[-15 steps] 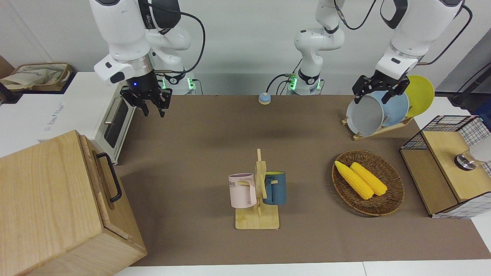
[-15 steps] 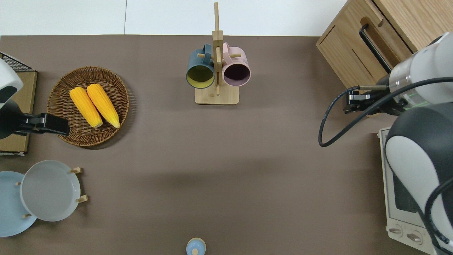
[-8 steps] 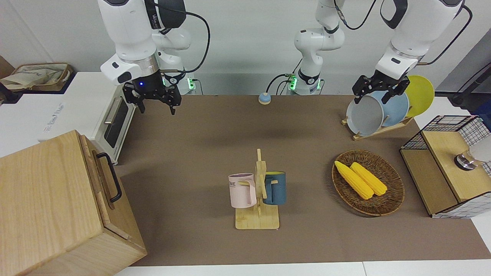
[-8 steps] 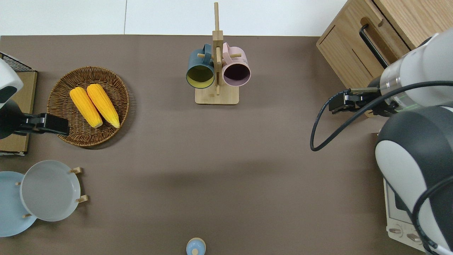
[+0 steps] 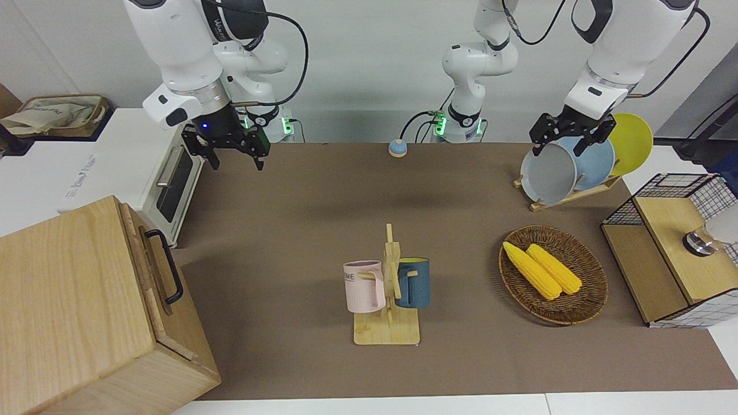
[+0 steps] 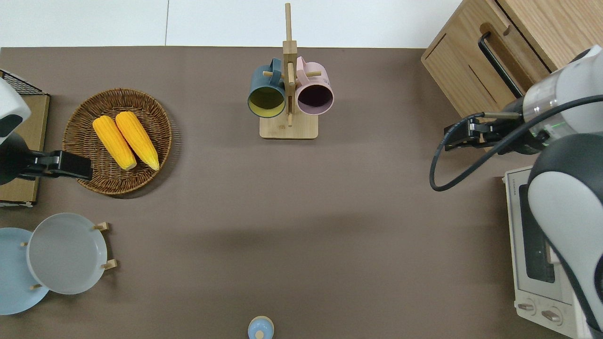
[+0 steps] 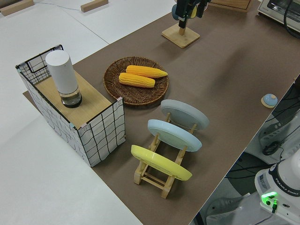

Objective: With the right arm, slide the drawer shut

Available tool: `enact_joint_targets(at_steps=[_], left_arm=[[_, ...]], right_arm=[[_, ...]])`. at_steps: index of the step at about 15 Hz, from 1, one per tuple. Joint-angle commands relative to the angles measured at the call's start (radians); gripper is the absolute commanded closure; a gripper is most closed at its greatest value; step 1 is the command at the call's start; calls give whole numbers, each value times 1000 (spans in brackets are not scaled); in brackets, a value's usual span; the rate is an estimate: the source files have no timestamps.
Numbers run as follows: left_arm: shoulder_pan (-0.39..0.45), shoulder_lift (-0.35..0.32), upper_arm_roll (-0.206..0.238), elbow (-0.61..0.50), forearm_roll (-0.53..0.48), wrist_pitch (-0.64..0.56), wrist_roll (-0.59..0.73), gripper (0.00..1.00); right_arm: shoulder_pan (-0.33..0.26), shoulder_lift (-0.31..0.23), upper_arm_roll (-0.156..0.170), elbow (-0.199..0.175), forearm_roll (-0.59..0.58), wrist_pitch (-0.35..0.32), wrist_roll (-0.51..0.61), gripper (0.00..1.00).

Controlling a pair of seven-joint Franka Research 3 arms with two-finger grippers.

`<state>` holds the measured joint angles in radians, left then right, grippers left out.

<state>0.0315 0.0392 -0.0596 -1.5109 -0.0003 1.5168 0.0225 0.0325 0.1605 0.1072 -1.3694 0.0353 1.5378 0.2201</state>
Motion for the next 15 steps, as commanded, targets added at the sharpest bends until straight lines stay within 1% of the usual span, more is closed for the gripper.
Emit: enact_joint_targets(at_steps=[1,5,12,15], left_arm=[[4,11,-6,26,17,-20,10,7],[4,11,-6,26,17,-20,10,7],[4,11,-6,26,17,-20,10,7],[4,11,-6,26,17,-20,10,7]], right_arm=[[-16,-30,-21,-22,26,-27,-79,13],[-39,-36,-18,-22,14,-53,-105,13],[-13,-32,-9,-22,-9,-53,-81,13],[26,-29,-7,-22,-109,-53,-61,15]])
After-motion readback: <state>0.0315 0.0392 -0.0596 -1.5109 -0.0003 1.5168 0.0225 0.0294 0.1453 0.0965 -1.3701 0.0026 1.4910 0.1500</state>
